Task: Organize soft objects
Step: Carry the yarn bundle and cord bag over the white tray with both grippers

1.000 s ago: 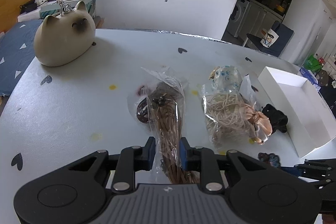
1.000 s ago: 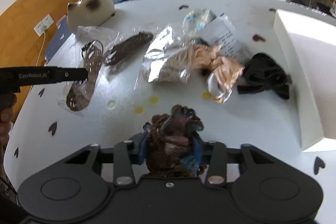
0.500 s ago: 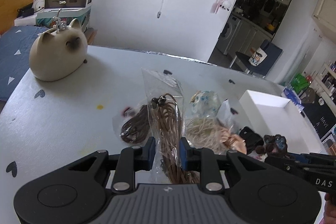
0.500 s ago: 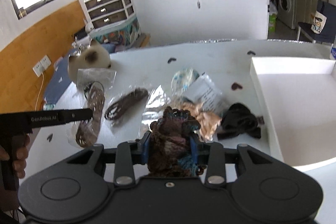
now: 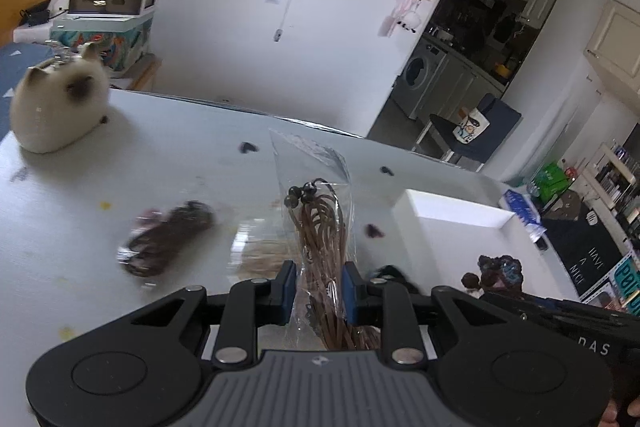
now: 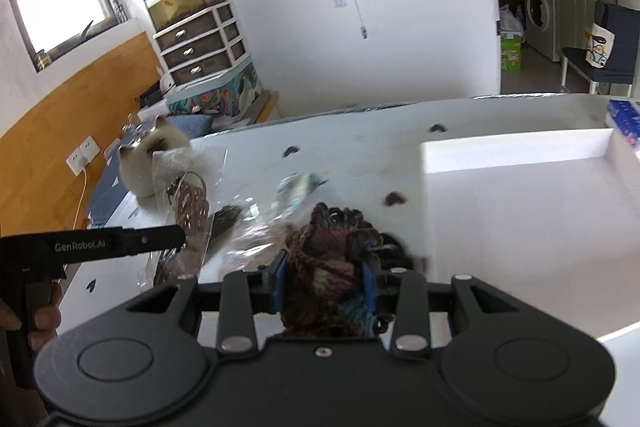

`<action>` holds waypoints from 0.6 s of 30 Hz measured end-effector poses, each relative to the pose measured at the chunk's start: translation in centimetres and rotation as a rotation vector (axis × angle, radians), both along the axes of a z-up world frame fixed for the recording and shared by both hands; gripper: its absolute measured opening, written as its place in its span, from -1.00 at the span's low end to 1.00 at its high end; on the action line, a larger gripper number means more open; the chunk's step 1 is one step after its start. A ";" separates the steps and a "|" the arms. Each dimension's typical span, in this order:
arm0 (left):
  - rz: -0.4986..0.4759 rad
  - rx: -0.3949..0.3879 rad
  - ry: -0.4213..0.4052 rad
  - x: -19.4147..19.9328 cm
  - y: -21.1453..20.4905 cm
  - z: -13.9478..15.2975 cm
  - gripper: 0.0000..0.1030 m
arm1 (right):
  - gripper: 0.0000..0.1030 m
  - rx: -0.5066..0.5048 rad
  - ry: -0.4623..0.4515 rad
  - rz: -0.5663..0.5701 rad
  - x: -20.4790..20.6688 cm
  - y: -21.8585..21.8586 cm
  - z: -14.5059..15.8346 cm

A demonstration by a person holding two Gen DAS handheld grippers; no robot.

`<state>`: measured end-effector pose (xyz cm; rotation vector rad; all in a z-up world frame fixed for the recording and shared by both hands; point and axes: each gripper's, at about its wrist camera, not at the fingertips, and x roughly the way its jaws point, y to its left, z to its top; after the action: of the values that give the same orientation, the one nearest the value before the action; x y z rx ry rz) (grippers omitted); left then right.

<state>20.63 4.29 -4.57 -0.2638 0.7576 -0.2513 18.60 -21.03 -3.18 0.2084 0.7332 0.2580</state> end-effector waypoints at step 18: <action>-0.062 -0.061 0.027 1.7 -17.7 -0.8 -0.50 | -0.26 -0.028 -0.005 -0.119 1.8 -18.4 -0.4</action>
<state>22.36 -13.44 -5.35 -0.3018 0.7860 -0.3302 20.43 -39.39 -3.57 0.2242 0.7164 0.1354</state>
